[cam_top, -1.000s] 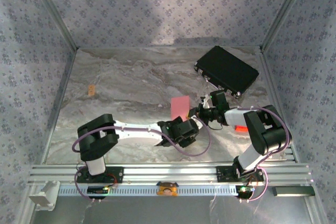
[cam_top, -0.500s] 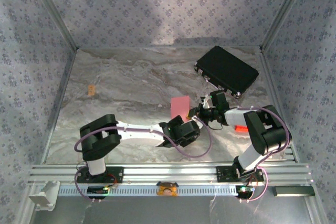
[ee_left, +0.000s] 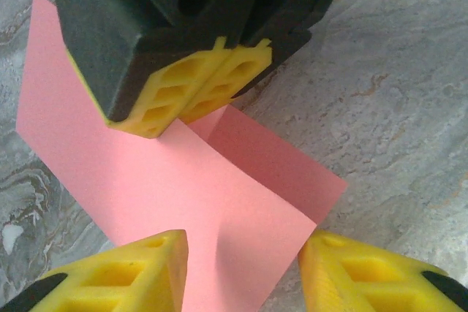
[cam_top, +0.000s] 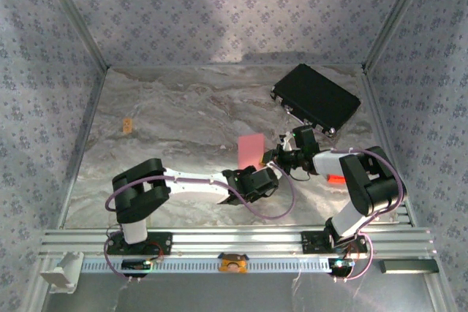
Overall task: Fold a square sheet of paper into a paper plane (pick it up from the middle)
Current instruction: Fold the triangle a second time at the center of the table.
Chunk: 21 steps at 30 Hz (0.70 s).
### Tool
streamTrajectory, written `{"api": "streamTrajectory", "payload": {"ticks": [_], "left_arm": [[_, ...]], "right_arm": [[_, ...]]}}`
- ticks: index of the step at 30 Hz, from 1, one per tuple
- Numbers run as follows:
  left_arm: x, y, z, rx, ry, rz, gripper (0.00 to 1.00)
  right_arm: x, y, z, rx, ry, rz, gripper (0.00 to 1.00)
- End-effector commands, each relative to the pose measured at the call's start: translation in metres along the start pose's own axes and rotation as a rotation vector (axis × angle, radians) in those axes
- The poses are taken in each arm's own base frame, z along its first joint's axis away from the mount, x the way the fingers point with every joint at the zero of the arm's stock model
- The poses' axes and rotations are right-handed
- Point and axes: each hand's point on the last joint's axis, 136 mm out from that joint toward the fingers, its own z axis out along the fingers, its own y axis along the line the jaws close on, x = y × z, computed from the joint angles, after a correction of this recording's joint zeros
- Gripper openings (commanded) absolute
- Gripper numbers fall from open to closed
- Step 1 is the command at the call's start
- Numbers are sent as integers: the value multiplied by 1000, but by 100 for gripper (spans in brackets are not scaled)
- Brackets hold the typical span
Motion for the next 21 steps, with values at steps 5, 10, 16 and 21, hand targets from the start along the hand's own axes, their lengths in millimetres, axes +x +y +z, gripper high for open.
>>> {"api": "streamTrajectory", "payload": {"ticks": [5, 10, 16, 21], "left_arm": [[-7, 2, -6, 25, -19, -25, 27], [-7, 3, -6, 51, -21, -55, 10], [-13, 2, -11, 196, -35, -176, 0], [-20, -8, -18, 508, 0, -349, 0]], "right_arm": [[-7, 3, -3, 4, -20, -5, 10], [-8, 3, -5, 5, -25, -6, 13], [-12, -5, -21, 61, -78, -3, 21], [-19, -13, -51, 167, -172, -28, 31]]}}
